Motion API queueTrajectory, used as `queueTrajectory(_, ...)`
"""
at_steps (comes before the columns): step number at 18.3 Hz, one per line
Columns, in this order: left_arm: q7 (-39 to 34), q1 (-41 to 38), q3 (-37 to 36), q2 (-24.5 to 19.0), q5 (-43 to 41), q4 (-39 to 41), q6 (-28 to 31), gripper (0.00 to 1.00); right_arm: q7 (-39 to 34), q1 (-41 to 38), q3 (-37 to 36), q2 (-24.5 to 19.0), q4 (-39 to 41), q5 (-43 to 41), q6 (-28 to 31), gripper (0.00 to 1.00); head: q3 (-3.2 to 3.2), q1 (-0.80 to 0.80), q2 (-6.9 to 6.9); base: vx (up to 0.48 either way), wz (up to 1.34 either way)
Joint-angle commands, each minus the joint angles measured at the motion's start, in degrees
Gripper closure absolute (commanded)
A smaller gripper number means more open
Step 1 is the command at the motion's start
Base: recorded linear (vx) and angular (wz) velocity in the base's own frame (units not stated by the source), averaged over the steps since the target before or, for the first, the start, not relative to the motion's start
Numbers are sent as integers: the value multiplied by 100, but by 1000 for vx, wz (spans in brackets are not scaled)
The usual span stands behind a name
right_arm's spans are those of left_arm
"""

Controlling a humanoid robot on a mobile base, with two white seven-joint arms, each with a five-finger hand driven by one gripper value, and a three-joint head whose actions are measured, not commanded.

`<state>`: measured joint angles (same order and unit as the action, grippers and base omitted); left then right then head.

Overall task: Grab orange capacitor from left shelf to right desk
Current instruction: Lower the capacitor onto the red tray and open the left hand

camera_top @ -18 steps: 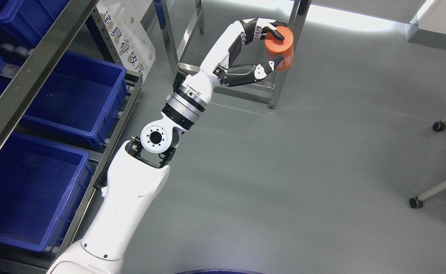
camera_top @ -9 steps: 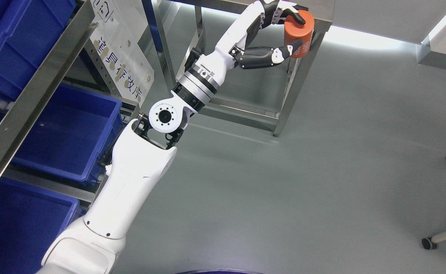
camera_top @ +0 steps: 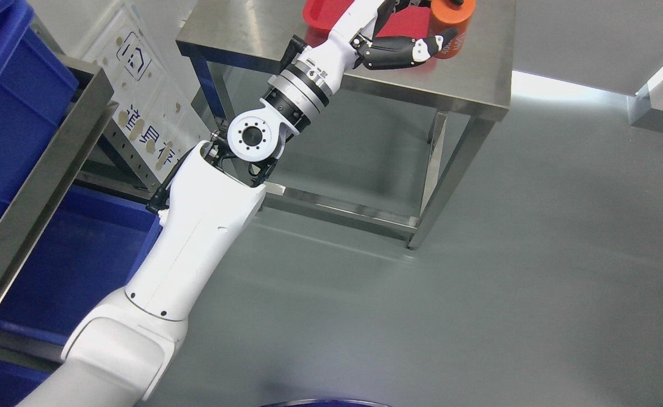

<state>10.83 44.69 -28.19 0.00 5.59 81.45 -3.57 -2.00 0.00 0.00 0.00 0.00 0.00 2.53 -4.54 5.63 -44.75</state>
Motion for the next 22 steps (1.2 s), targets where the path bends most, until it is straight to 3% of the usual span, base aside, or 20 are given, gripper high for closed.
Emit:
queueTrajectory(1, 7, 373, -73, -100, -67, -1042, 58, 97, 15, 8, -62, 100, 193, 0, 2, 0, 0, 0, 0, 335, 61)
queueTrajectory(5, 7, 760, -82, -100, -85, -1710, 85, 97, 15, 8, -62, 100, 193, 0, 2, 0, 0, 0, 0, 354, 51)
queueTrajectory(10, -10, 699, -179, -100, -199, -2239, 23, 97, 15, 8, -62, 100, 193, 0, 2, 0, 0, 0, 0, 349, 7)
queueTrajectory(22, 359, 92, 278, -100, -428, -1792, 102, 96, 15, 8, -62, 100, 193, 0, 2, 0, 0, 0, 0, 210, -77)
